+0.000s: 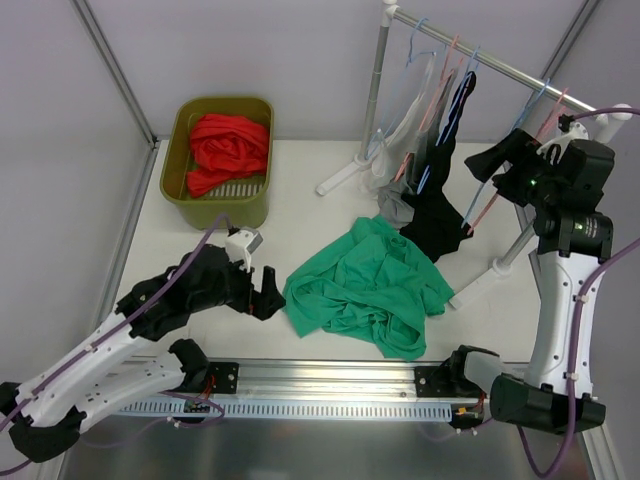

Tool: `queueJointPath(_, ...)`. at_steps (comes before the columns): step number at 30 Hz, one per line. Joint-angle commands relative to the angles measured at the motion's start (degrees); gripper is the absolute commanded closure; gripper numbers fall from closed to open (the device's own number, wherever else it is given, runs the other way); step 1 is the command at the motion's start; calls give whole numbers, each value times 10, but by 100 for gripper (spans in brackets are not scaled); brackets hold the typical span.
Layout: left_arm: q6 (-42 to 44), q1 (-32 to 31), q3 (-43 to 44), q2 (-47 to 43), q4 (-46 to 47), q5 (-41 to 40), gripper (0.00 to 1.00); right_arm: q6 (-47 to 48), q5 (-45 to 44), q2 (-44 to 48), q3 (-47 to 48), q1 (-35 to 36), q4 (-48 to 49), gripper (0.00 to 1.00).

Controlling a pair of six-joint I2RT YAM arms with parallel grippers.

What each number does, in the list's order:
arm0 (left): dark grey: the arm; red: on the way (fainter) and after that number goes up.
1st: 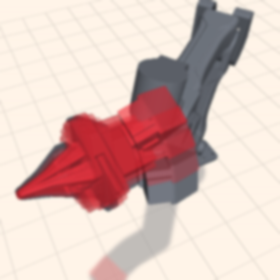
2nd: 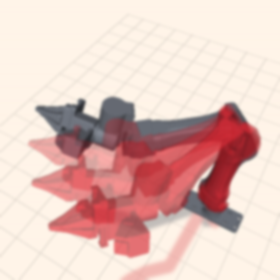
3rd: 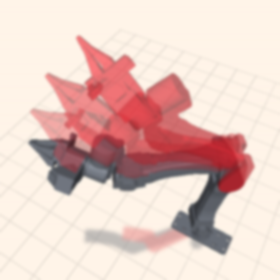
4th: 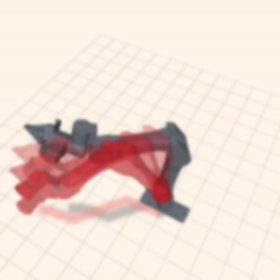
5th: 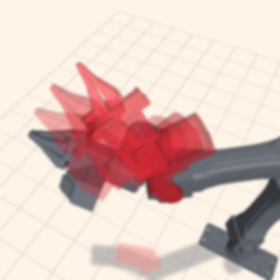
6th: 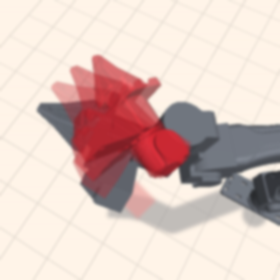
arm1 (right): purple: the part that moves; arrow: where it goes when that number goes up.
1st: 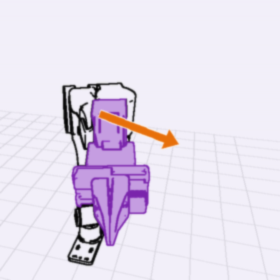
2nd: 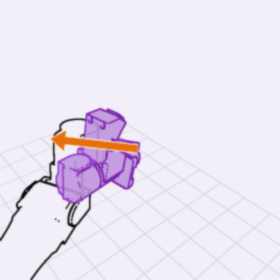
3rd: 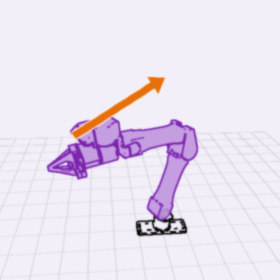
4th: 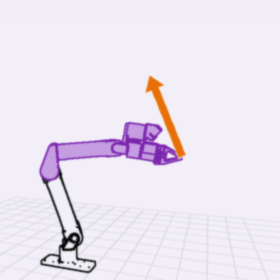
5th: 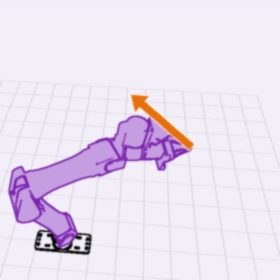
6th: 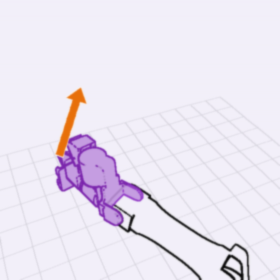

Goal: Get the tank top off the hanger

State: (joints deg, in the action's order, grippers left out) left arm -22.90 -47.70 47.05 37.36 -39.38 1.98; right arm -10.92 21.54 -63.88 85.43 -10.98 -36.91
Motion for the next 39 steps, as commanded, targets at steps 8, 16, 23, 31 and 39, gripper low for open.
queueJointPath(8, -9, -87, 138, 285, 113, -126, 1, 31, -18, 144, -11, -4, -54, 1)
queueJointPath(16, 91, -117, 277, 561, 213, -38, 1, 88, -212, 324, -50, -4, -152, 0)
queueJointPath(23, 253, -222, 278, 642, 226, -9, 1, 141, -226, 374, -39, 39, -207, 1)
queueJointPath(31, 319, -248, 289, 719, 256, -149, 1, 143, -125, 355, -73, 42, -196, 1)
queueJointPath(39, 421, -242, 324, 795, 322, -281, 1, 160, -122, 364, -98, 42, -181, 1)
